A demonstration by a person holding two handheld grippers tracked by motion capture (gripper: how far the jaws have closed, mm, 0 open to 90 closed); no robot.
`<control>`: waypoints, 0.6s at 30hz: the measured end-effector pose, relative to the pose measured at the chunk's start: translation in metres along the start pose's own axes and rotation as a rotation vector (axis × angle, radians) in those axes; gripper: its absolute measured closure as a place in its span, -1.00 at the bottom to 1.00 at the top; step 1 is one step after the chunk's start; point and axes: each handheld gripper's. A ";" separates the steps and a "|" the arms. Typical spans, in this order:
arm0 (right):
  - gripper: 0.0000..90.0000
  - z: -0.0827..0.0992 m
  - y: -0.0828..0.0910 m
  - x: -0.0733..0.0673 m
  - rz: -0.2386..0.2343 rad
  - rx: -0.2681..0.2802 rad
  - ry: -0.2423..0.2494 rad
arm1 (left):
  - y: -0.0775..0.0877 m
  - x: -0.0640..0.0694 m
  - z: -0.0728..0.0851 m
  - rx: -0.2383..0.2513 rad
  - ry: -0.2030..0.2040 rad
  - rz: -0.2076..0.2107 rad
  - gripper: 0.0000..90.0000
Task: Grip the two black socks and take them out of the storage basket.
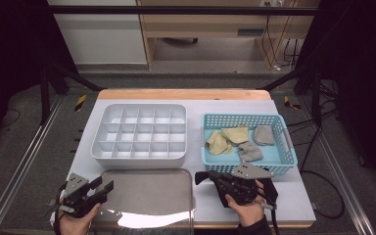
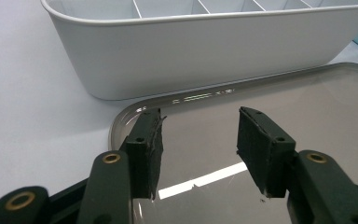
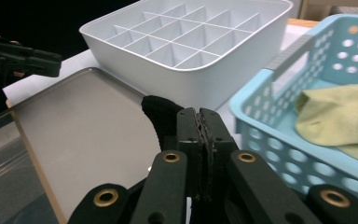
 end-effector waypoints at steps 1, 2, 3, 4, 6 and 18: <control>0.95 0.000 -0.002 -0.002 -0.007 -0.003 0.002 | 0.000 0.000 0.000 0.000 0.001 0.001 0.09; 0.95 0.000 -0.005 -0.005 -0.014 -0.012 0.006 | 0.000 0.000 0.000 0.000 0.000 0.000 0.09; 0.95 0.001 -0.007 -0.007 -0.020 -0.011 0.007 | 0.000 0.000 0.000 0.000 0.001 0.001 0.09; 0.95 0.000 -0.010 -0.011 -0.032 -0.013 0.007 | 0.000 0.000 0.000 0.000 0.001 0.000 0.09; 0.95 -0.002 -0.012 -0.016 -0.041 -0.013 0.020 | 0.001 0.000 0.000 0.000 -0.002 0.001 0.09; 0.95 0.001 0.002 0.002 0.043 -0.016 0.000 | 0.002 0.000 0.000 0.004 -0.001 0.005 0.09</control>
Point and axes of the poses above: each handheld gripper's, and its own axes: y roughly backward along the jaws, z roughly out of its underside, x roughly to its right, and after that the axes turned 13 degrees about z, right-handed
